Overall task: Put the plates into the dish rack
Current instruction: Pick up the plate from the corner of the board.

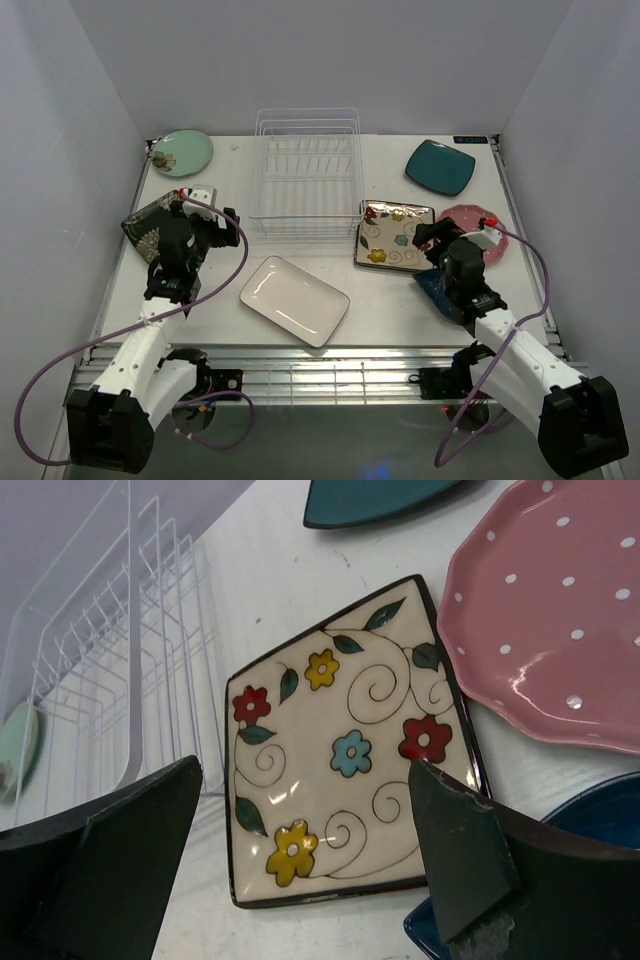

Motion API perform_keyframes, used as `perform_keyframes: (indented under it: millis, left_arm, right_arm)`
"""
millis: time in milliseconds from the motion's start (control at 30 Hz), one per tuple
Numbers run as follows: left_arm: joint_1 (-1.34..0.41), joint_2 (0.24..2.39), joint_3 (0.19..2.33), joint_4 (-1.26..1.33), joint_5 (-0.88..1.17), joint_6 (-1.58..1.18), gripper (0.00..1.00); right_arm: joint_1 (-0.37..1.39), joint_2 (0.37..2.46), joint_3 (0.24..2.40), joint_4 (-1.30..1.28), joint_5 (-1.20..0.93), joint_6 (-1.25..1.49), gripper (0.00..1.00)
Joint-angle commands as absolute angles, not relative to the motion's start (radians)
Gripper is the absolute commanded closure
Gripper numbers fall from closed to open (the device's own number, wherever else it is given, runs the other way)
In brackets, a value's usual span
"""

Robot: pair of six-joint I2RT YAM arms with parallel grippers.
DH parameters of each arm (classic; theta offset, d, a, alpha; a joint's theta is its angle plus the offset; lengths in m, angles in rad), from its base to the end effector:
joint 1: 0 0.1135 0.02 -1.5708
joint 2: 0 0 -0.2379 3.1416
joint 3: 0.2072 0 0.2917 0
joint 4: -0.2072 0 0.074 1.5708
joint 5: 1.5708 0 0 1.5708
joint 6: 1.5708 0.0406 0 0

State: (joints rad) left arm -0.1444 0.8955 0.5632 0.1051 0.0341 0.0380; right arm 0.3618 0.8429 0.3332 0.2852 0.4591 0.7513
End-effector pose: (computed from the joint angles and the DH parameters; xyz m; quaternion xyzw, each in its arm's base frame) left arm 0.2693 -0.0406 0.2370 0.0818 0.7784 -0.0464 0.6207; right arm 0.2381 0.0709 0.1796 0.2865 0.7195 0.1696 0.6095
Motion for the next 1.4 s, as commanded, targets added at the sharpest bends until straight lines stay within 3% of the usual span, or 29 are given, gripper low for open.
perform_keyframes:
  millis: [0,567,933,1367]
  left_arm:
    - [-0.147,0.874,0.551,0.107,0.043,0.043,0.02]
    - [-0.147,0.867,0.548,0.103,0.064,0.038,0.02]
    - [-0.147,0.879,0.549,0.104,0.072,0.037,0.02]
    - [-0.147,0.881,0.546,0.112,0.074,0.038,0.02]
  right_arm:
    - [0.322,0.883,0.400,0.388,0.462,0.846,0.10]
    - [0.117,1.348,0.701,0.385,0.385,1.230,0.06]
    - [0.071,1.660,0.955,0.336,0.342,1.258,0.04]
    - [0.055,1.833,1.037,0.347,0.370,1.302,0.02]
